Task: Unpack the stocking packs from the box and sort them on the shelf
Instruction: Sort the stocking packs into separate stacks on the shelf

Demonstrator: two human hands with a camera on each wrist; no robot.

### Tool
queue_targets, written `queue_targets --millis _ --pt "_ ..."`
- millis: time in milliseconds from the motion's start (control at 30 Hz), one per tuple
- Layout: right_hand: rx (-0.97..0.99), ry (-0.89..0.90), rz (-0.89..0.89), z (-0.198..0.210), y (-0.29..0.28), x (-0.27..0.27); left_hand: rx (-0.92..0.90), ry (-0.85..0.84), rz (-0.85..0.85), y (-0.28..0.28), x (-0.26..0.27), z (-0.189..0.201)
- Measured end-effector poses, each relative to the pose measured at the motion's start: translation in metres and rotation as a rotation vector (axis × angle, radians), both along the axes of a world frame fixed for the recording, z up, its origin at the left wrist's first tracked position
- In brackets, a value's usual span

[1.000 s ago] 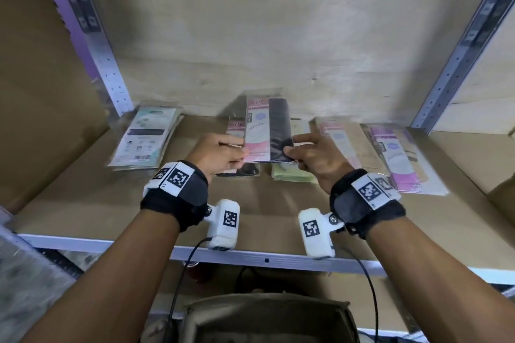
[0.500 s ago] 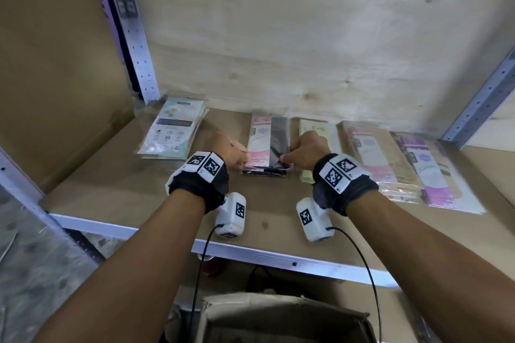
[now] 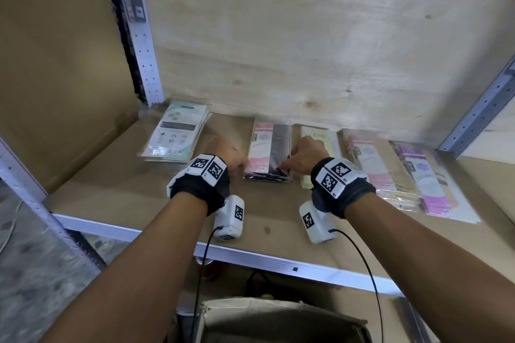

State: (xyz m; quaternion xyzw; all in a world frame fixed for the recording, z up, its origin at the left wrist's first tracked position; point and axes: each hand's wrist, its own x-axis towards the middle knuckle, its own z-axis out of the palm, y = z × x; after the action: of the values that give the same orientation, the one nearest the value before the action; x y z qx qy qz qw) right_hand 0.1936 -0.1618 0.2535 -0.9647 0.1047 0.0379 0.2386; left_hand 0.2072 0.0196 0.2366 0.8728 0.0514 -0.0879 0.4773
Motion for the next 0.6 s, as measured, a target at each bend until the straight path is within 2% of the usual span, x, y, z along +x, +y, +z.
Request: queue_targets --millis 167,300,400,500,600 --pt "-0.012 -0.137 0.065 0.018 0.008 0.005 0.085 -0.15 0.162 0.033 0.007 0.018" --pt "0.095 -0.177 0.148 0.023 0.035 0.013 0.14 -0.242 0.251 0.074 0.012 0.026" --pt "0.192 -0.161 0.176 0.018 0.064 0.024 0.17 -0.24 0.311 0.109 0.015 0.023" --pt "0.388 -0.118 0.18 0.009 0.098 0.034 0.255 -0.221 0.264 0.133 0.015 0.02" --pt "0.516 -0.03 0.225 0.003 0.132 0.042 0.236 -0.21 0.187 0.145 0.011 0.019"
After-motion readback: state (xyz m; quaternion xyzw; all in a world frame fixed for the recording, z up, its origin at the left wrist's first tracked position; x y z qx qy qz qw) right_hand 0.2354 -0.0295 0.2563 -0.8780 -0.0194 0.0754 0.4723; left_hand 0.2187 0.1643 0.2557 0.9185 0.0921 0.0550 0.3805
